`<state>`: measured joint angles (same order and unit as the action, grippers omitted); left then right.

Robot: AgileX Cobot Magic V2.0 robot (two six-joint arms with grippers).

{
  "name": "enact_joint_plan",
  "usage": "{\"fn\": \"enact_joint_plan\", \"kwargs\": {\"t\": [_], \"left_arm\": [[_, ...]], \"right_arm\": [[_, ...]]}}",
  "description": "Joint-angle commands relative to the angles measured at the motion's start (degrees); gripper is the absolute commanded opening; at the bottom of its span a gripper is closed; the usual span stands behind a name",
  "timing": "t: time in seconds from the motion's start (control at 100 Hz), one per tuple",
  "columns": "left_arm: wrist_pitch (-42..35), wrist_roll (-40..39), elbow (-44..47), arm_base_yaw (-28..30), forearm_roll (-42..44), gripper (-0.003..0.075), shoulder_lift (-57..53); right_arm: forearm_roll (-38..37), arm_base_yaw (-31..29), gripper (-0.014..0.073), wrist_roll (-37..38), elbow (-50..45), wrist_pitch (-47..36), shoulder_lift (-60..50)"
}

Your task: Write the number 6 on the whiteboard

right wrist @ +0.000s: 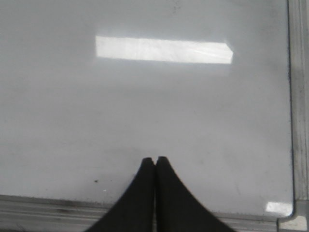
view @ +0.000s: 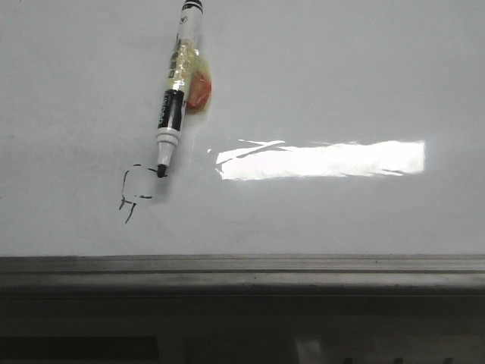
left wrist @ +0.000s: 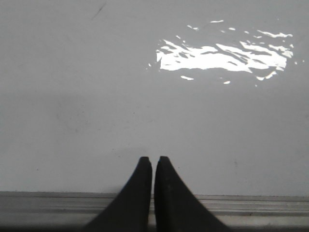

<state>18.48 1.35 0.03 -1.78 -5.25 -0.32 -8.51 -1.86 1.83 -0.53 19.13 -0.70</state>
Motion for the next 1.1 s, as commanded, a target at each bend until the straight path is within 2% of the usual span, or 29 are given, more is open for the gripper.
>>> {"fn": "enact_joint_plan", "kwargs": {"t": [0.0,0.93,1.09], "left_arm": [[-4.0,-0.5,1.4,0.1,-0.5,-0.0020,-1.7],[-4.0,-0.5,1.4,0.1,-0.5,-0.0020,-1.7],[-4.8,-0.5,1.4,0.1,0.7,-0.0020,-1.7]], "right_arm": [[-1.0,-0.3,-0.0064,-0.2,-0.8,-1.0,-0.8],[-1.4,-0.3,-0.0064,-0.2,-0.8,-1.0,-0.8],[-5.1,-0.3,-0.0064,-0.2,-0.8,-7.7,-0.8]]}}
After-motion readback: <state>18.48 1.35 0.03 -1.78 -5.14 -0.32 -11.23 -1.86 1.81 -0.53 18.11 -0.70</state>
